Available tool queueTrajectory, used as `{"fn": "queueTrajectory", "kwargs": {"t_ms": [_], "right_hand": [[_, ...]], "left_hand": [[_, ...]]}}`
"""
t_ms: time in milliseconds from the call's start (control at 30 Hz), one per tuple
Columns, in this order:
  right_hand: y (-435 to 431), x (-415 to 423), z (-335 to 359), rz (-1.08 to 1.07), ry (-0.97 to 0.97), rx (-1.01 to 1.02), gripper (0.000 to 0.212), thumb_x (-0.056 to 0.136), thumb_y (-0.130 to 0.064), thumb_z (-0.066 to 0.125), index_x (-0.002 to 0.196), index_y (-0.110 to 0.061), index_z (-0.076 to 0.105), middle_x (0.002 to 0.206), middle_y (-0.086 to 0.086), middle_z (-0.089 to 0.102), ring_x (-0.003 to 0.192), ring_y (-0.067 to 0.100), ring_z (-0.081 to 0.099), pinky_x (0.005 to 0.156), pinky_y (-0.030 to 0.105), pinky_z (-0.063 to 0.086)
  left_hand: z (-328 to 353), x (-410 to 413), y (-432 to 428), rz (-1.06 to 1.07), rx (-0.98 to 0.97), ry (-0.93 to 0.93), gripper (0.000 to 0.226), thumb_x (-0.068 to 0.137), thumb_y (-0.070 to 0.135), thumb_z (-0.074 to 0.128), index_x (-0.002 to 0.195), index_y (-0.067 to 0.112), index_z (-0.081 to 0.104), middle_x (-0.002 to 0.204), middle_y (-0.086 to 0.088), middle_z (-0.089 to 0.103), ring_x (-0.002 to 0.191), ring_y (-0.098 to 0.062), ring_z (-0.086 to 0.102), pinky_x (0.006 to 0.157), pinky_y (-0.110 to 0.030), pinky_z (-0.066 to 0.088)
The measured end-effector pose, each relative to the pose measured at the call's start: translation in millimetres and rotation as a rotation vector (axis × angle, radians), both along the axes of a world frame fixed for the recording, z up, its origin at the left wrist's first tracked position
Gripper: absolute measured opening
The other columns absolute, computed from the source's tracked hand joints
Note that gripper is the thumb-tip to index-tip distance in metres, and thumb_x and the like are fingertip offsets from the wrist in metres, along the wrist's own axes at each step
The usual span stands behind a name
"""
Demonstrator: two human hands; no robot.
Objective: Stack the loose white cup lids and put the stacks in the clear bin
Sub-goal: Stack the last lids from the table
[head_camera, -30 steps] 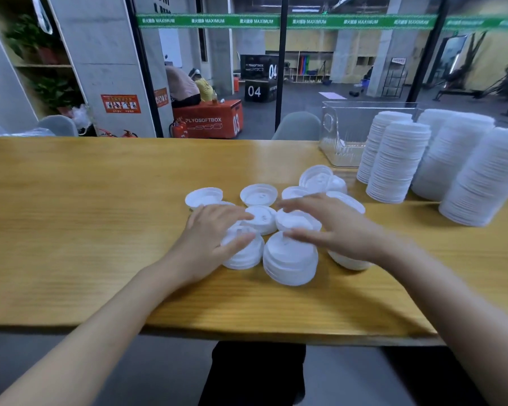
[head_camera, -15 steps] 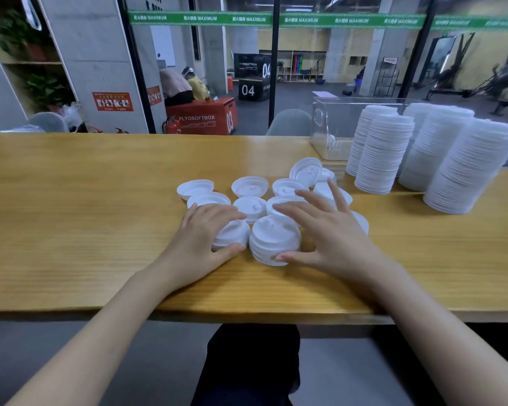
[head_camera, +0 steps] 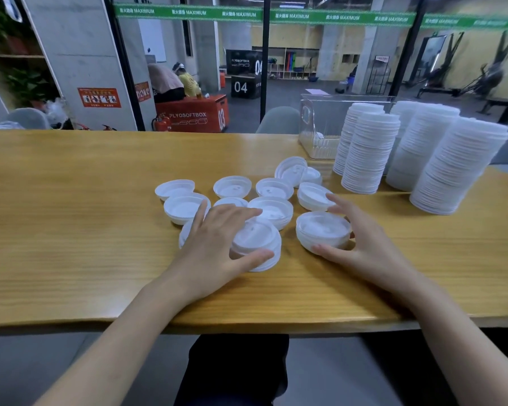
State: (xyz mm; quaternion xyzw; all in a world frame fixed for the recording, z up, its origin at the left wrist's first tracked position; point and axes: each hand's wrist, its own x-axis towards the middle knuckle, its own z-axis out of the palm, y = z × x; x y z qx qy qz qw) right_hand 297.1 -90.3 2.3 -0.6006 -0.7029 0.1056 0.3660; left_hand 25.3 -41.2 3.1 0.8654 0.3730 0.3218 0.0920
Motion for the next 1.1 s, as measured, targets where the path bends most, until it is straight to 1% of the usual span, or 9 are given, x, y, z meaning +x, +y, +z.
{"fn": "queueTrajectory", "kwargs": {"t_ms": [167, 367, 467, 567, 667, 833, 967, 1033, 1100], "right_hand": [[13.9, -6.3, 4.5, 0.001, 0.057, 0.014, 0.082, 0.079, -0.031, 0.081, 0.147, -0.031, 0.033, 0.142, -0.019, 0.039, 0.129, -0.003, 0.035, 0.110, 0.024, 0.032], [19.3, -2.9, 0.2, -0.059, 0.135, -0.091, 0.097, 0.071, -0.041, 0.086, 0.146, -0.040, 0.025, 0.136, -0.007, 0.048, 0.126, 0.015, 0.046, 0.107, 0.035, 0.038], [20.1, -6.1, 2.2, -0.062, 0.133, -0.097, 0.094, 0.072, -0.038, 0.085, 0.146, -0.036, 0.026, 0.129, -0.012, 0.051, 0.118, 0.015, 0.051, 0.097, 0.024, 0.039], [17.8, -8.6, 5.0, -0.069, 0.232, -0.038, 0.092, 0.073, -0.026, 0.086, 0.143, -0.029, 0.027, 0.118, -0.023, 0.049, 0.105, -0.004, 0.053, 0.082, 0.000, 0.035], [15.9, -8.7, 6.2, -0.080, 0.274, 0.029, 0.086, 0.074, -0.017, 0.085, 0.135, -0.024, 0.025, 0.115, -0.024, 0.043, 0.104, -0.011, 0.051, 0.079, -0.003, 0.033], [18.2, -4.1, 7.8, -0.134, -0.120, 0.136, 0.080, 0.068, 0.006, 0.076, 0.137, -0.007, 0.039, 0.136, 0.005, 0.042, 0.120, 0.016, 0.033, 0.095, 0.016, 0.021], [21.7, -6.9, 11.3, -0.052, -0.399, 0.090, 0.097, 0.066, 0.010, 0.064, 0.147, -0.034, 0.034, 0.156, 0.009, 0.026, 0.130, 0.028, 0.030, 0.108, 0.040, 0.025], [22.9, -9.9, 12.9, 0.075, -0.380, 0.071, 0.106, 0.068, 0.013, 0.060, 0.149, -0.044, 0.024, 0.161, 0.003, 0.020, 0.138, 0.019, 0.029, 0.112, 0.034, 0.024], [23.3, -12.0, 13.7, 0.183, -0.240, 0.018, 0.104, 0.072, 0.016, 0.057, 0.152, -0.038, 0.017, 0.160, -0.006, 0.021, 0.143, 0.002, 0.023, 0.113, 0.014, 0.018]], "left_hand": [[0.6, 5.2, 5.1, 0.008, -0.022, 0.002, 0.074, 0.075, 0.077, 0.040, 0.139, 0.039, 0.044, 0.127, 0.027, 0.043, 0.123, 0.026, 0.016, 0.120, -0.028, -0.008], [-5.9, -7.0, 7.0, 0.028, 0.001, 0.027, 0.088, 0.066, 0.093, 0.040, 0.138, 0.043, 0.041, 0.133, 0.029, 0.045, 0.132, 0.013, 0.028, 0.121, -0.032, -0.007], [-5.2, -7.1, 6.3, 0.035, 0.004, 0.050, 0.083, 0.067, 0.084, 0.049, 0.139, 0.043, 0.039, 0.133, 0.028, 0.046, 0.130, 0.010, 0.033, 0.122, -0.035, -0.006], [-5.2, -7.4, 6.3, 0.036, -0.007, 0.049, 0.083, 0.068, 0.082, 0.050, 0.139, 0.043, 0.040, 0.132, 0.029, 0.046, 0.129, 0.010, 0.034, 0.123, -0.036, -0.003], [-5.3, -8.0, 6.1, 0.037, -0.003, 0.044, 0.081, 0.068, 0.081, 0.052, 0.139, 0.042, 0.040, 0.128, 0.034, 0.043, 0.126, 0.012, 0.034, 0.123, -0.036, -0.003], [-4.7, -7.6, 4.9, 0.022, -0.012, 0.051, 0.080, 0.069, 0.079, 0.052, 0.139, 0.042, 0.039, 0.125, 0.036, 0.041, 0.126, 0.011, 0.033, 0.122, -0.036, -0.004], [-3.6, -6.7, 3.9, 0.012, -0.020, 0.060, 0.081, 0.069, 0.078, 0.053, 0.140, 0.041, 0.039, 0.133, 0.024, 0.049, 0.131, 0.008, 0.033, 0.122, -0.037, -0.006], [-1.9, -3.8, 2.7, 0.006, -0.012, 0.080, 0.083, 0.070, 0.078, 0.052, 0.141, 0.038, 0.040, 0.134, 0.022, 0.049, 0.131, 0.009, 0.033, 0.122, -0.037, -0.006], [0.7, 0.0, 0.9, 0.002, -0.002, 0.108, 0.084, 0.071, 0.078, 0.050, 0.143, 0.037, 0.039, 0.136, 0.021, 0.050, 0.132, 0.008, 0.032, 0.122, -0.036, -0.006]]}}
